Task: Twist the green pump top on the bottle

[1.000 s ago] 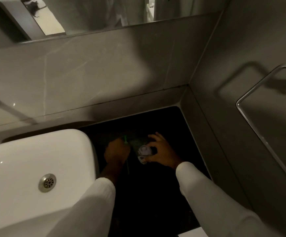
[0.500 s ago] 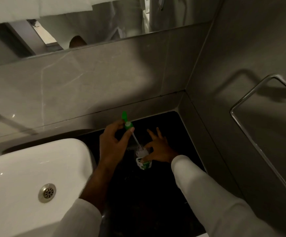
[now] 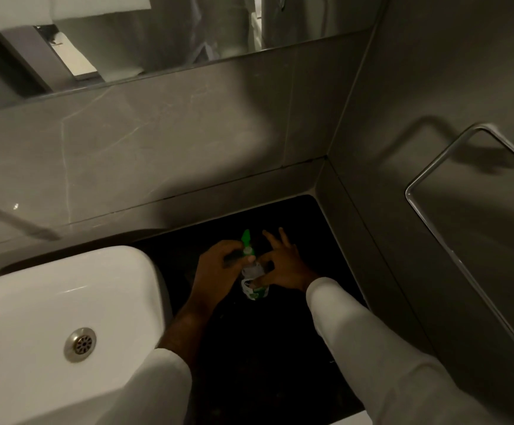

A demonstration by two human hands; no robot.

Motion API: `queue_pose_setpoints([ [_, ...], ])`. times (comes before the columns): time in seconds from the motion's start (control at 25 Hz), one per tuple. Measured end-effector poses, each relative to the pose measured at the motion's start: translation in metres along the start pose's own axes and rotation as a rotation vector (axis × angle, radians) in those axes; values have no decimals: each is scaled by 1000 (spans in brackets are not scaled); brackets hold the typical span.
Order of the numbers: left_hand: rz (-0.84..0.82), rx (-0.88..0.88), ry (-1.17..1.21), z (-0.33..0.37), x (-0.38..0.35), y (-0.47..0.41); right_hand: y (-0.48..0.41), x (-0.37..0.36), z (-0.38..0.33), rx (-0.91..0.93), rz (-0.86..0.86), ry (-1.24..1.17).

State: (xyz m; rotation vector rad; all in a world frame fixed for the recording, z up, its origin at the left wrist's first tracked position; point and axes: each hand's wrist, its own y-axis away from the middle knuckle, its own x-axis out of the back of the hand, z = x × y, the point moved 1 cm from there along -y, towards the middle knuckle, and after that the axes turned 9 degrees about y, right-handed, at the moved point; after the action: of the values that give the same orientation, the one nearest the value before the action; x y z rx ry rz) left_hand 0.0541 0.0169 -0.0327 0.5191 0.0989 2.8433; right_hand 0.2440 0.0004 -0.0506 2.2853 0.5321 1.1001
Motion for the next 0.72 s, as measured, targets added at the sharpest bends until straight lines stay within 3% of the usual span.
queue_pose_setpoints([
  [0.32, -210, 16, 123, 4, -4, 7, -1, -4, 9, 52, 52, 11],
  [0.52, 0, 11, 50, -1, -13, 15, -1, -8, 8, 11, 61, -1],
  [0.72, -95, 66, 194, -9, -19, 24, 3, -6, 5, 41, 68, 13],
])
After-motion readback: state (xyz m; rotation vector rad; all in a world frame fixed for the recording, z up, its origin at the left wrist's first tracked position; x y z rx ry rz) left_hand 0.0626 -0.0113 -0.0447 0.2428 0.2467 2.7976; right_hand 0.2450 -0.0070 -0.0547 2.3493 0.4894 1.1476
